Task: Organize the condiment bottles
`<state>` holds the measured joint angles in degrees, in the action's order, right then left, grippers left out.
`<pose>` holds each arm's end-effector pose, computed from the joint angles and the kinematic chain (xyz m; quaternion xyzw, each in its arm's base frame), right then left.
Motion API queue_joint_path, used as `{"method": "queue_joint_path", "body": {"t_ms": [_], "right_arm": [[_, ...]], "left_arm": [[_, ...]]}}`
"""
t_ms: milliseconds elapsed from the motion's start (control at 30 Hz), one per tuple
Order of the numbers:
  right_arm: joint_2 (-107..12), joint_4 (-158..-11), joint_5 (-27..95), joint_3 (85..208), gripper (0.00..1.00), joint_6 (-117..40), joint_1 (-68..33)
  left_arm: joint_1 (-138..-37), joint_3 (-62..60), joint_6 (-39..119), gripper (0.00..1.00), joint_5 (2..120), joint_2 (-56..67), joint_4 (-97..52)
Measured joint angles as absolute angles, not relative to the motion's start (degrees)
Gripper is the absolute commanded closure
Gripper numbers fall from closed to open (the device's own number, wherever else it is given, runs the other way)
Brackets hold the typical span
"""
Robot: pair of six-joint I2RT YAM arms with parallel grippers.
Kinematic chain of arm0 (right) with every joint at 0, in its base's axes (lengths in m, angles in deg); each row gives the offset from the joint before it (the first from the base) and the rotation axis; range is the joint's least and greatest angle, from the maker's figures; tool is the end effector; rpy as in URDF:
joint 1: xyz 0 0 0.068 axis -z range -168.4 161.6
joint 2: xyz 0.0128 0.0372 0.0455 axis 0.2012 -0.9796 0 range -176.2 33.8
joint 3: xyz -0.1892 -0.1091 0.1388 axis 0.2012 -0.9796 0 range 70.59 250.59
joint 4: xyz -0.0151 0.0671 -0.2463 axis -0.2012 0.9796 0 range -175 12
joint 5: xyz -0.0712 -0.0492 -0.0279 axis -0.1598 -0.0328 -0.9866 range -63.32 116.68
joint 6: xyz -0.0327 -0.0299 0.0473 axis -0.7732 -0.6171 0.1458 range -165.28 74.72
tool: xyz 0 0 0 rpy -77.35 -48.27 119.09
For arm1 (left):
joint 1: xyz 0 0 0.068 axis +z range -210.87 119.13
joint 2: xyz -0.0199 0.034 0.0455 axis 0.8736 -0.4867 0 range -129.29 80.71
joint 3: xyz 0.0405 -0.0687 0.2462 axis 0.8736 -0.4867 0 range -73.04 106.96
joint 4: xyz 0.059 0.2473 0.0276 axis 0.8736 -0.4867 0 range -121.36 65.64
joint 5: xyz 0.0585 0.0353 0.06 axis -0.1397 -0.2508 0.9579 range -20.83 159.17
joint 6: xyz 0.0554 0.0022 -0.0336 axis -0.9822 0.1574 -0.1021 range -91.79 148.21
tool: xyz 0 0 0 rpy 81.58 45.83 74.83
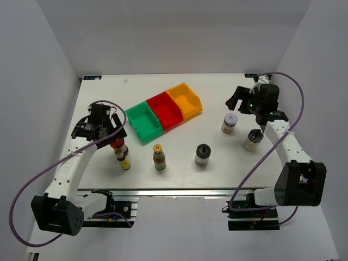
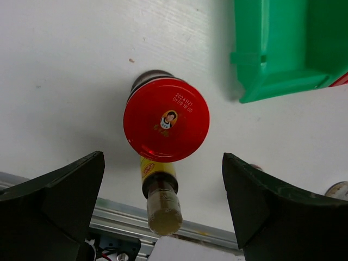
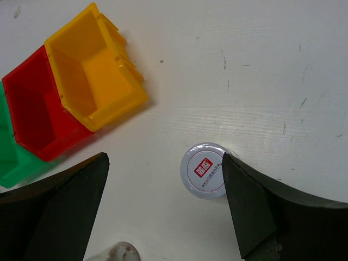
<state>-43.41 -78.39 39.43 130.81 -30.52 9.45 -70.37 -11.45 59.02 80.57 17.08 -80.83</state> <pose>0.3233 0.0233 0.2950 0.0308 0.8332 0.1719 0.5246 0.2133 -0.0255 0.2830 -0.2036 0.9362 -0.0034 0.2864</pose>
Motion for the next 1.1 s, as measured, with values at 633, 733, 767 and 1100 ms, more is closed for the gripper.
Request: {"method": "queue_joint_path", "body": {"t_ms": [633, 733, 767, 1100], "right_arm": [[-44.0, -77.2, 40.1, 130.8, 0.11, -30.8, 9.5], [-44.1, -77.2, 40.1, 130.8, 0.11, -30.8, 9.5], [-44.1, -77.2, 40.1, 130.8, 0.11, -30.8, 9.5], [-44.3, -77.2, 39.9, 130.8, 0.11, -30.8, 9.5]], "left_arm": [[-70.4, -14.9, 57.4, 0.05, 81.9, 8.4, -76.6], [-70.4, -15.0, 57.3, 0.21, 82.3, 7.6, -76.0], [-70.4, -15.1, 57.0, 0.25, 82.3, 7.4, -75.8], [-70.4, -15.0, 56.1, 0.67, 82.7, 7.3, -75.7]]}}
